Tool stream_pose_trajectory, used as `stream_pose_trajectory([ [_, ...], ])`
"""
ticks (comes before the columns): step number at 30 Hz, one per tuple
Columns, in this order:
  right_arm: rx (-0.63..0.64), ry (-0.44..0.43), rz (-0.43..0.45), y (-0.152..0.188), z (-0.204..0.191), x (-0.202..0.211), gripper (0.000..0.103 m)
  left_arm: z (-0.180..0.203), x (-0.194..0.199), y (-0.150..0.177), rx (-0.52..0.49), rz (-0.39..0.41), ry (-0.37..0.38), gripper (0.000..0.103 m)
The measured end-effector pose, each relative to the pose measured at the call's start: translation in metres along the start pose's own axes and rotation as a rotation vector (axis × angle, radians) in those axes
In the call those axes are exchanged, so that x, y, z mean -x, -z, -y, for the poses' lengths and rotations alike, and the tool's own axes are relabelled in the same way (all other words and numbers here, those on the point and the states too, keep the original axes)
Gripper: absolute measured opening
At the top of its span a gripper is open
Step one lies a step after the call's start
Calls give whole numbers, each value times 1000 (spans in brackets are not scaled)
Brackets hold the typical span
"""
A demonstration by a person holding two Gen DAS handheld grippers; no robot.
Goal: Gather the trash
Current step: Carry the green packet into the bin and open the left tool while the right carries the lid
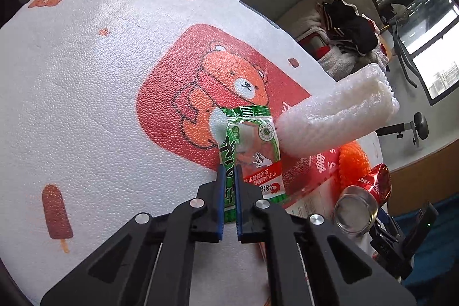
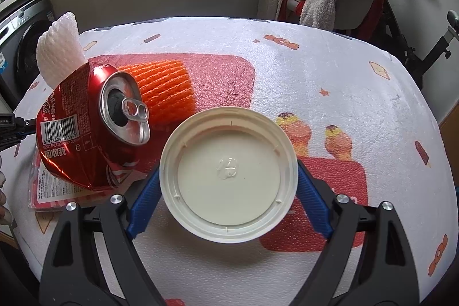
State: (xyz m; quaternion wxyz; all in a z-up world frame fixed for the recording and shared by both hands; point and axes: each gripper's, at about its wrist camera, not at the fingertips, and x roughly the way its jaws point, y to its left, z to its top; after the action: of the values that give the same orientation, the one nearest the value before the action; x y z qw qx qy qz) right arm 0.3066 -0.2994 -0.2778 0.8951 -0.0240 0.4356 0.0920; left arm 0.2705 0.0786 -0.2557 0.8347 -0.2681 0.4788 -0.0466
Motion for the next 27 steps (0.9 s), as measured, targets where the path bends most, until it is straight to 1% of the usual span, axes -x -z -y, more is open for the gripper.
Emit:
stream_pose_trajectory([
  [4,18,21,38,2,-3,12,86,7,21,4,-68,35,-19,6],
  [8,24,34,57,3,-4,28,86,19,53,11,-196,81,-51,6],
  [11,34,48,68,7,-5,42,86,23,74,19,-265,102,-70,6],
  [14,37,63,72,14,-5,56,86,28,90,27,-306,115,-76,6],
  [17,21,59,83,23,-6,74,86,32,105,39,-327,121,-65,6],
  [21,7,39,106,36,-12,99,86,42,123,65,-398,126,-63,6],
  [27,21,15,136,61,-32,129,86,53,140,111,-489,113,-48,6],
])
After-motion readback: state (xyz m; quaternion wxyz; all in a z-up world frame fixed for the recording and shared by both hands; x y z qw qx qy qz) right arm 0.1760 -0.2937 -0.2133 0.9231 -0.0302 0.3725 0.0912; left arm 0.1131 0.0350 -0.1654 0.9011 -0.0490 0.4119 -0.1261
